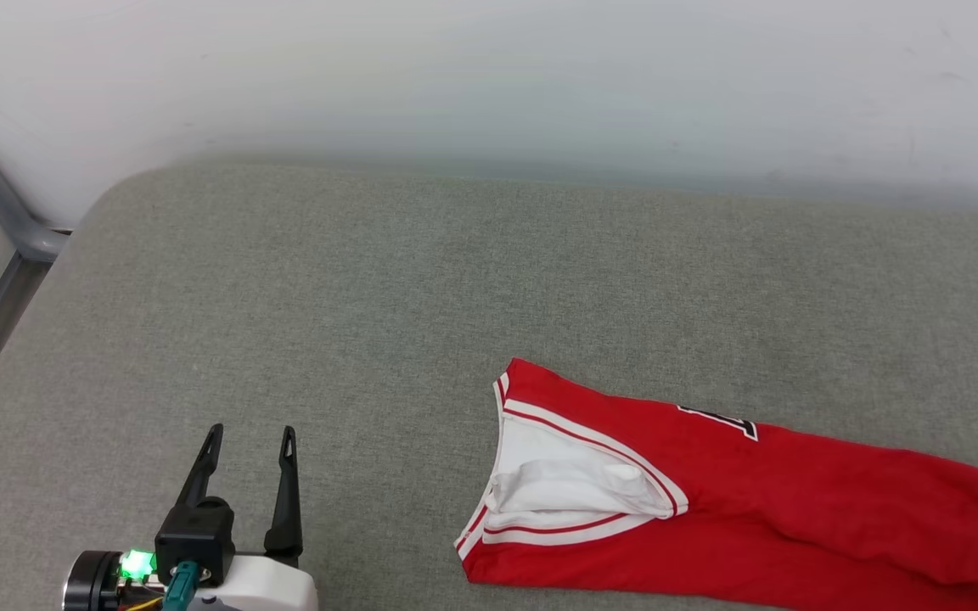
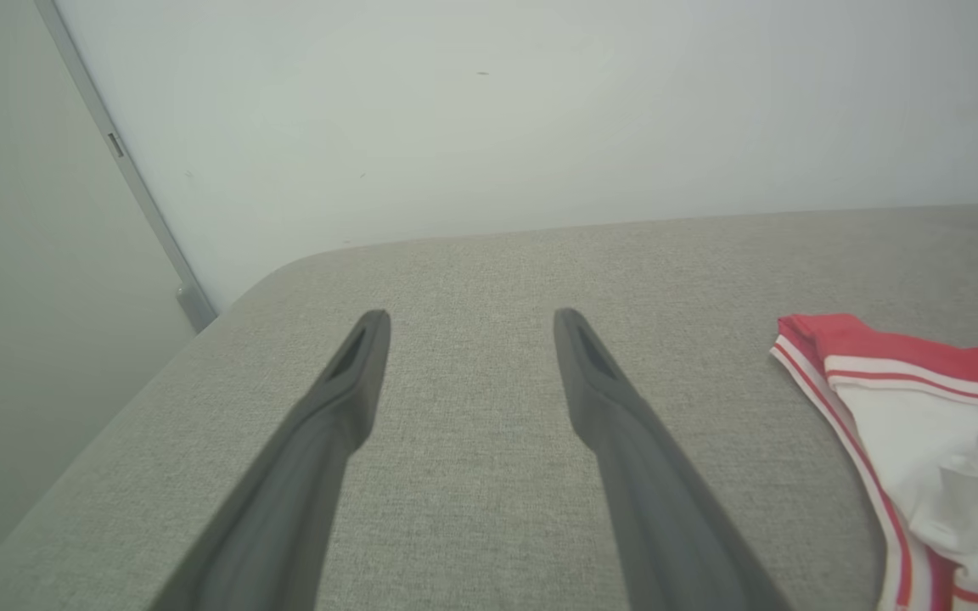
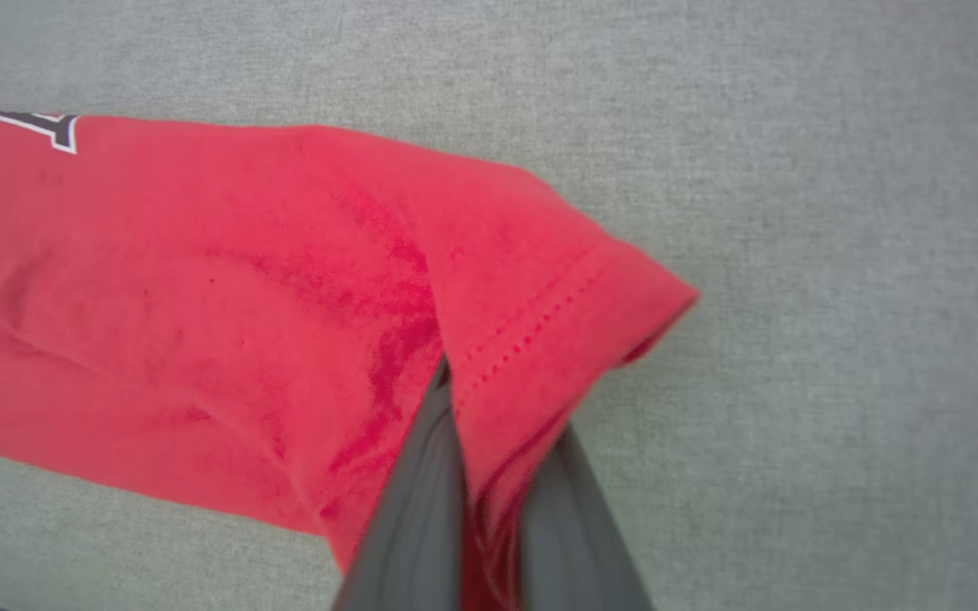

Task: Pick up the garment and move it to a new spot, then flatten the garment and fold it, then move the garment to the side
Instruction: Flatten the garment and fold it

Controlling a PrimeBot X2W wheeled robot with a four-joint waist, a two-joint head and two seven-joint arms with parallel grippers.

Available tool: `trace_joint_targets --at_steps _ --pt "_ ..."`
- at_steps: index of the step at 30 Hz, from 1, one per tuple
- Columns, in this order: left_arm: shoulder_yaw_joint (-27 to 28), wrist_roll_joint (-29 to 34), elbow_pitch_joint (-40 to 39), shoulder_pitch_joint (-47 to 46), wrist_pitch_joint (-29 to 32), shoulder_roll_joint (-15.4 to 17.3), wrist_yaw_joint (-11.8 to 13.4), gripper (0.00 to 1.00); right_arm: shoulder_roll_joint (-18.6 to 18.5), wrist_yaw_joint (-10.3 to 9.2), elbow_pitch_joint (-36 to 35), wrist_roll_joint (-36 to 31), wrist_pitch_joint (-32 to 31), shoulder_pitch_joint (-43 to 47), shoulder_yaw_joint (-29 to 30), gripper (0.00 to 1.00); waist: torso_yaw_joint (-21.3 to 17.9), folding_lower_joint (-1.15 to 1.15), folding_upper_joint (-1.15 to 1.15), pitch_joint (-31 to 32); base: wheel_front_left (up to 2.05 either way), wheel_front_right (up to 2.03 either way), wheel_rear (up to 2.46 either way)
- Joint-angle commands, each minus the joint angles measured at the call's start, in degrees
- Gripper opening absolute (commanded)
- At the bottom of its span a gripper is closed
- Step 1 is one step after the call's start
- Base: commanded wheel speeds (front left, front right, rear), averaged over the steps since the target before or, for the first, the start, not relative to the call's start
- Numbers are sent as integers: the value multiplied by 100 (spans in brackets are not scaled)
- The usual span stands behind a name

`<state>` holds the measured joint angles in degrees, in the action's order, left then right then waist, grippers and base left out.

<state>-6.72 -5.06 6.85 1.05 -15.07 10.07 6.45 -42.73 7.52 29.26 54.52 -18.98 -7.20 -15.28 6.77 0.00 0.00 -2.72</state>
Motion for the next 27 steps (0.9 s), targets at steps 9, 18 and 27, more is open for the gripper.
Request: trace_joint_targets --at_steps 9,18,27 --pt "20 145 35 95 -13 -104 -168 100 210 -6 -1507 28 -477 244 146 0 17 0 0 44 0 0 0" --pt "-37 240 72 -126 -13 -226 -281 100 1012 -6 -2570 -768 -1372 -470 -231 0 154 0 0 -170 0 0 0" --pt "-79 284 119 -319 -13 -343 -374 100 1748 -6 -2516 -1237 -1852 -1694 -1373 0 314 0 0 -425 0 0 0"
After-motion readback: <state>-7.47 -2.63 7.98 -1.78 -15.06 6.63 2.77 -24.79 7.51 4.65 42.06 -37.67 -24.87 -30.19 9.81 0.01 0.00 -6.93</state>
